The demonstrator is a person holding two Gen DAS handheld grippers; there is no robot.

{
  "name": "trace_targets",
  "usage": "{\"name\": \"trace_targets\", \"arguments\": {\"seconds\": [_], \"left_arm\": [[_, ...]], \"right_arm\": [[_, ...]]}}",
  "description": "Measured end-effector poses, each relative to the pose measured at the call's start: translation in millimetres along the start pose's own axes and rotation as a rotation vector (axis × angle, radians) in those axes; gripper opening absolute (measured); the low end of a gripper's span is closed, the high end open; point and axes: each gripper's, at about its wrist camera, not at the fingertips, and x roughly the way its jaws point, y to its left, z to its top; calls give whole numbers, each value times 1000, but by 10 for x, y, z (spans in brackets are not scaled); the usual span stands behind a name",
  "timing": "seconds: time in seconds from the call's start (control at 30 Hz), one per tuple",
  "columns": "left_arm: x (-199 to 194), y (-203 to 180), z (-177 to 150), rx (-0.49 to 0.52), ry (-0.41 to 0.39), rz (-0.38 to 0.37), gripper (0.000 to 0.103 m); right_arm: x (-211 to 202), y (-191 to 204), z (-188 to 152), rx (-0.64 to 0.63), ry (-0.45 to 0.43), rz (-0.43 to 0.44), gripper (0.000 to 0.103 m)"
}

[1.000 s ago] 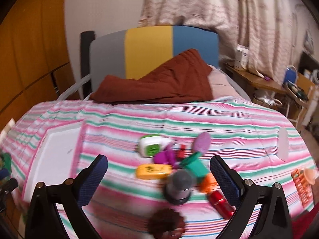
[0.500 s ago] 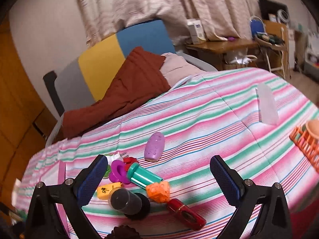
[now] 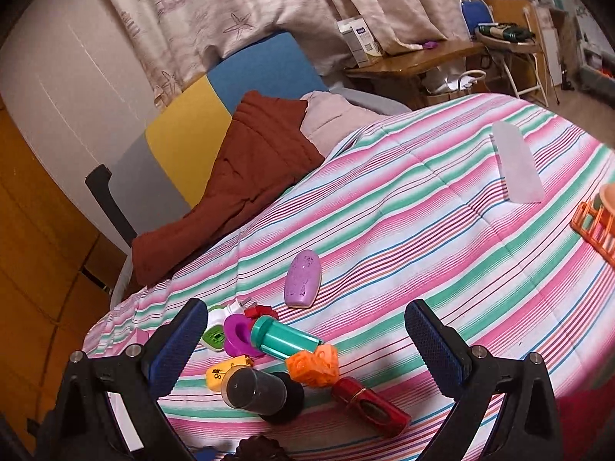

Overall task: Organize rigid objects
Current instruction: 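Reach the left tool to the toy pile and grasp the brown flower-shaped knob, then carry the brown knob onto the white tray with the left tool while the right tool grasps the red cylinder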

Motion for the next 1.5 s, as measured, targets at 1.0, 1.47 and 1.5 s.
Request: {"name": "trace_targets", "arguments": {"seconds": [1.0,1.47,1.5], "left_arm": [[-1527,1850,-621,-399,-316,308,14],[-1236,3428,-679,-617,-207,512,14],[-1236,3489,-668,-636,-206,528,14]], "right_arm": [[211,51,-105,-68,114,-69,103],[275,30,-114,-70,138,-116,103],[283,26,-117,-69,141,-119,103]]}}
